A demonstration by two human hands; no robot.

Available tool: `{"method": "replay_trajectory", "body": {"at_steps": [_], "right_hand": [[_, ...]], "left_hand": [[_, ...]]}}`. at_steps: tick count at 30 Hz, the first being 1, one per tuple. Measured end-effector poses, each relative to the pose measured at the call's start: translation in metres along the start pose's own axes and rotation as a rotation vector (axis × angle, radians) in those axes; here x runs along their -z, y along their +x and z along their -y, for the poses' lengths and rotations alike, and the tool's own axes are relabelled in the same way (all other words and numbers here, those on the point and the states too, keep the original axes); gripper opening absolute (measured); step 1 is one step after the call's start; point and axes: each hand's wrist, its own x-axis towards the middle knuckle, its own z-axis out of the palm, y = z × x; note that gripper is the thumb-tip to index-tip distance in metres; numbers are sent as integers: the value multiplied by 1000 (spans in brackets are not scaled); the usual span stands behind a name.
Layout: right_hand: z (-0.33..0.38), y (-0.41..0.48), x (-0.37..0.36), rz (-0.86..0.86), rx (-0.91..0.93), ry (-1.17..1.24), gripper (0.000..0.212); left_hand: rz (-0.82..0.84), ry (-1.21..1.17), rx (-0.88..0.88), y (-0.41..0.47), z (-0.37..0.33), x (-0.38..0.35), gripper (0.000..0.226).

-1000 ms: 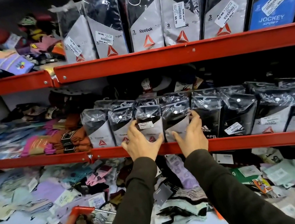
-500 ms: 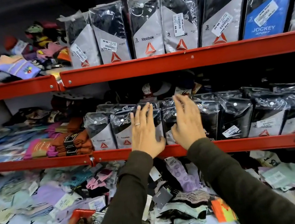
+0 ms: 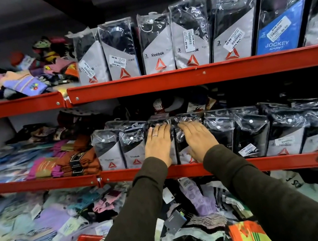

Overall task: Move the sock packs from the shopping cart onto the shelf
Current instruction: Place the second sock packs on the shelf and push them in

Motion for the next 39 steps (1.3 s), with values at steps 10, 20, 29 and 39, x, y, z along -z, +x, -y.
{"method": "replay_trajectory", "body": {"at_steps": [10,20,29,39], "right_hand": [[-22,-13,23,-59,-95,22,106],[-118,-58,43,127,-340,-85,113],[-157,-69,36,194,-179,-60,90],[-162,-73,31,117,-116,-45,84]], "left_hand": [[14,50,53,5,-11,21,134],[-32,-14,-227,53,-115,41,122],[2,45,-135,61,-165,32,98],[-31,1,-61,54,-167,32,87]]}}
